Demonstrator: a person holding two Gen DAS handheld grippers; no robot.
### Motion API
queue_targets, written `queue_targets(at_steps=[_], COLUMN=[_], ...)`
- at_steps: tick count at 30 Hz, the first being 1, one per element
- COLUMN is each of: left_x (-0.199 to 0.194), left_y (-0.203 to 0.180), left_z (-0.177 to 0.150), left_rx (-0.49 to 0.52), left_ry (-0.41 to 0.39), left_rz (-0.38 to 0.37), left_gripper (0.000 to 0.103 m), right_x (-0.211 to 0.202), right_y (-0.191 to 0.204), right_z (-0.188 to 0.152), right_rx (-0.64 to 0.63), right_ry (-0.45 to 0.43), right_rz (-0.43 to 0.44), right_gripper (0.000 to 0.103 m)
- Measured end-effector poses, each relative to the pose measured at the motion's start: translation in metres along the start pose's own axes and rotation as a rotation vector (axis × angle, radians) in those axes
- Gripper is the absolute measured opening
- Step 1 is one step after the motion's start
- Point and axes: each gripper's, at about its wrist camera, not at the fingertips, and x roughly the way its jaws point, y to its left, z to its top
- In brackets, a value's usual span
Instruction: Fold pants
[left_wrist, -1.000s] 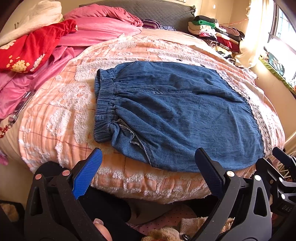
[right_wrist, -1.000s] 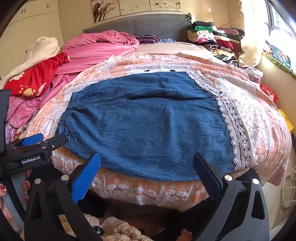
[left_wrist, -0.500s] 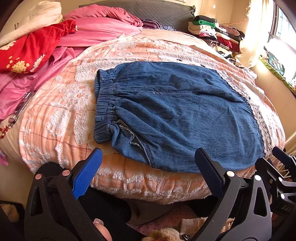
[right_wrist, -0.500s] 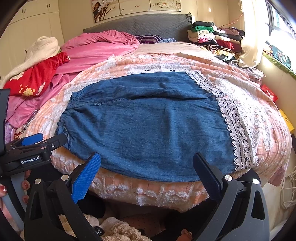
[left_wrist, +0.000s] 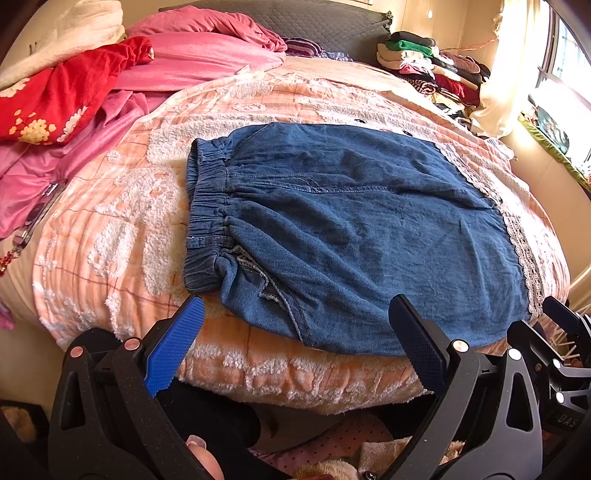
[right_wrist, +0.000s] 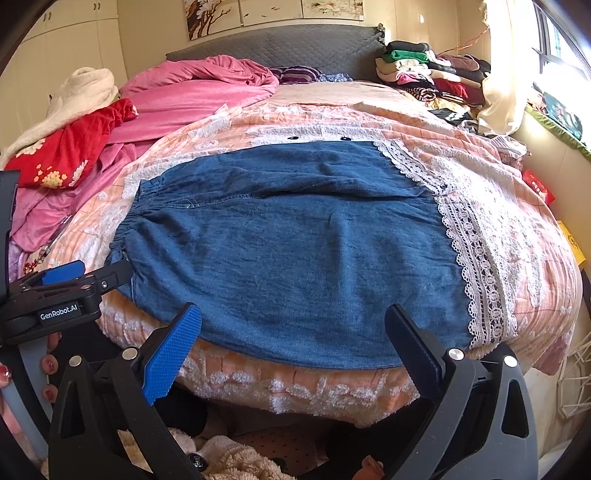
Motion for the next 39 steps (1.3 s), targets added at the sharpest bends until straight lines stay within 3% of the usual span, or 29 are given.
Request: queue_targets(at_steps=[8,26,34,39], left_x=[0.013,0.055,0.082,0.107], left_y=[0.013,0.087,0.116,0.125], left_z=[0.020,0.096,0.133,0.156], left_rx=[-0.025,-0.162,-0.191,-0.154], left_ry=[-0.009,-0.054,-0.042,0.019], left_rz=[0.009,0.080,0.088,0.106], left_gripper=[0.094,0.094,0.094,0.094], right_x=[0.014,0.082,0.119,0.143], right_y=[0.005,0.018,0.027,0.037], right_z=[0.025,0.128,0.171,0.192], right_rx=[-0.043,-0.095,-0.121,-0.141], right_ry=[-0.004,0.006,0.007,0.030], right_rz=[0.017,0.121,0.157,0.175], right_gripper=[0.099,0.099,0.099,0.099])
